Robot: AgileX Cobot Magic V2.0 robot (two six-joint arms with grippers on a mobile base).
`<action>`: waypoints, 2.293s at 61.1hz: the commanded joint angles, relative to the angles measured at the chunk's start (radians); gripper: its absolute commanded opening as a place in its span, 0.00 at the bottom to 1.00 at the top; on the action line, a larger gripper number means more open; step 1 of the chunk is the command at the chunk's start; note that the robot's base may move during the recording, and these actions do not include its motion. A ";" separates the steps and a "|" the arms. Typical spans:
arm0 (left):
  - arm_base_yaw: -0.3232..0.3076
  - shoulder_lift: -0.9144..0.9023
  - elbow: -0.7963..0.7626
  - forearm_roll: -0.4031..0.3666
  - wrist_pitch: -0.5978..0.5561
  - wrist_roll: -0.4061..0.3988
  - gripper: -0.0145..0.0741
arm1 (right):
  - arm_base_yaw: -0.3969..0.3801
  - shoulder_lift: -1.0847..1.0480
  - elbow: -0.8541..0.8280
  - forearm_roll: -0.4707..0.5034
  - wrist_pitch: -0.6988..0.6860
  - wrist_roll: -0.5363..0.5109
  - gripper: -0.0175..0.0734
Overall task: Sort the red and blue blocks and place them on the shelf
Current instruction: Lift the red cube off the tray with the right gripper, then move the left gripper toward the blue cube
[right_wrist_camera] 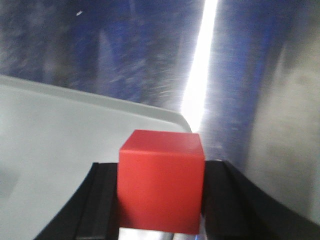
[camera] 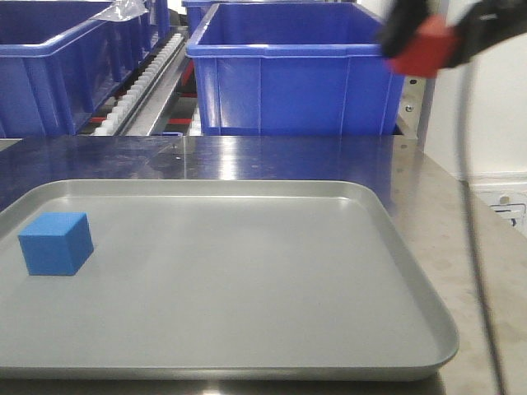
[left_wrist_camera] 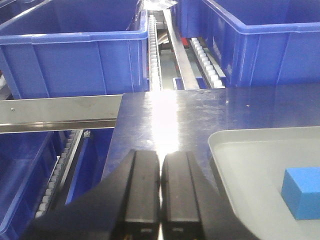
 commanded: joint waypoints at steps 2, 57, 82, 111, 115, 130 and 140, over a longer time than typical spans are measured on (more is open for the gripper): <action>0.002 -0.021 0.042 0.000 -0.088 -0.001 0.31 | -0.071 -0.121 0.055 -0.012 -0.094 -0.008 0.27; 0.002 -0.021 0.042 0.000 -0.088 -0.001 0.31 | -0.435 -0.785 0.637 -0.012 -0.174 -0.008 0.27; 0.002 -0.021 0.042 0.000 -0.088 -0.001 0.31 | -0.435 -0.784 0.637 -0.012 -0.176 -0.008 0.27; 0.002 -0.021 0.042 0.000 -0.088 -0.001 0.31 | -0.435 -0.784 0.637 -0.012 -0.175 -0.008 0.27; 0.002 -0.021 0.042 0.000 -0.088 -0.001 0.31 | -0.435 -0.784 0.637 -0.012 -0.175 -0.008 0.27; 0.002 -0.021 0.042 0.000 -0.088 -0.001 0.31 | -0.435 -0.784 0.637 -0.012 -0.174 -0.008 0.27; 0.002 -0.021 0.042 0.000 -0.088 -0.001 0.31 | -0.435 -0.784 0.637 -0.012 -0.174 -0.008 0.27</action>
